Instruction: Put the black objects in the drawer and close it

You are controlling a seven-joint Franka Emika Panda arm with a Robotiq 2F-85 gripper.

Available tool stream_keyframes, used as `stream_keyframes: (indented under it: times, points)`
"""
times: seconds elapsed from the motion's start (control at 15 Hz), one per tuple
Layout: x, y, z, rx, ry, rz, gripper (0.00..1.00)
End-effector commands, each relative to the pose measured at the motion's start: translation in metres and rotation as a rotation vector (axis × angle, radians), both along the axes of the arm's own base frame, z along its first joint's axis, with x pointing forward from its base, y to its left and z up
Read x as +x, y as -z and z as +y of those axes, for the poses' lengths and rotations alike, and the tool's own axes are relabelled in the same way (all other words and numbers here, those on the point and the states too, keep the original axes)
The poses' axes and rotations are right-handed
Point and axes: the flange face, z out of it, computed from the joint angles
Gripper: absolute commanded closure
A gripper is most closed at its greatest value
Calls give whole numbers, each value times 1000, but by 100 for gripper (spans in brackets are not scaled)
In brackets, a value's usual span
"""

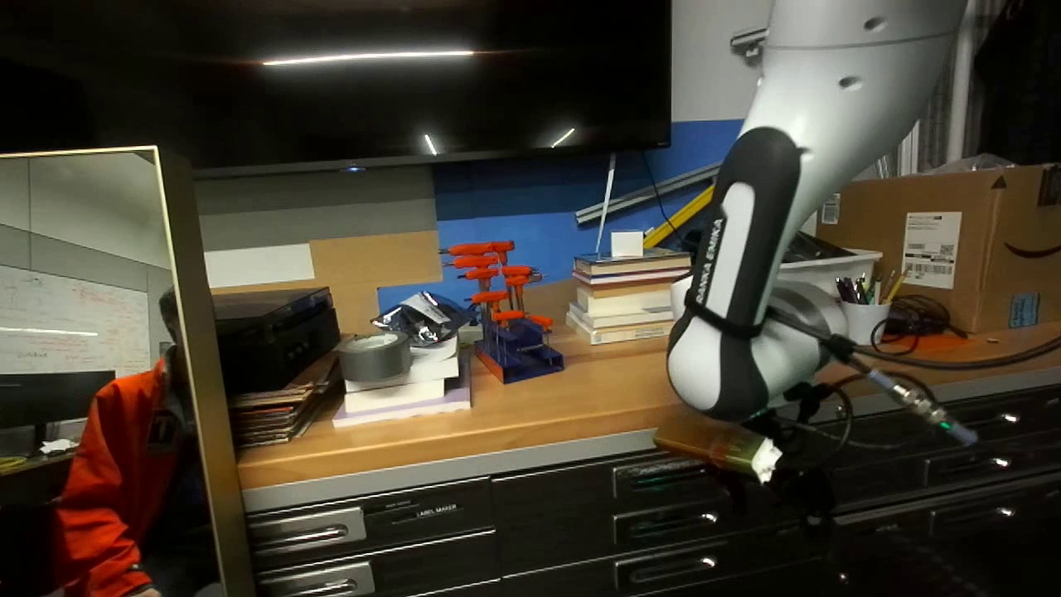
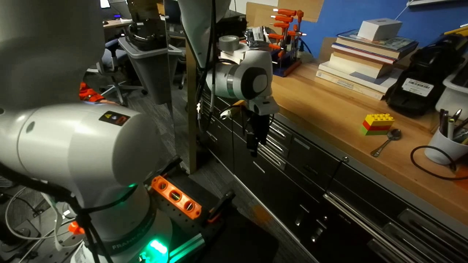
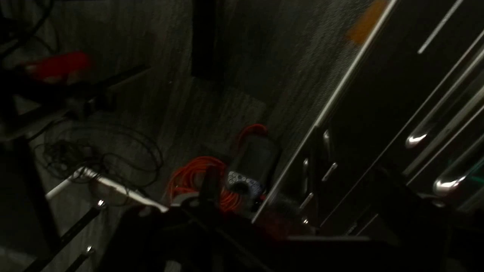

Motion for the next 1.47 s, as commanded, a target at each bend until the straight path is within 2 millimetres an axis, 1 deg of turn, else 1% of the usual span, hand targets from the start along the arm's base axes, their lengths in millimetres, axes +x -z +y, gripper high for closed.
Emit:
stream_keyframes:
  times: [0.0, 0.2, 0.4, 0.47, 0.53, 0.6, 0.87, 1.13, 1.27, 1.4]
  points:
    - [-36, -56, -10, 34, -149, 80, 0]
    - [-50, -94, -20, 56, -316, 109, 0]
    - [-61, -131, -25, 56, -474, 117, 0]
    - [-63, -153, -29, 19, -520, 115, 0]
    - [-70, -163, -26, 15, -573, 128, 0]
    - [-76, -178, -25, 12, -623, 128, 0]
    - [-100, -243, -12, 38, -831, 124, 0]
    - [-136, -307, 4, 85, -1051, 118, 0]
    - [-155, -328, 9, 108, -1161, 117, 0]
    - [-167, -342, 8, 135, -1268, 99, 0]
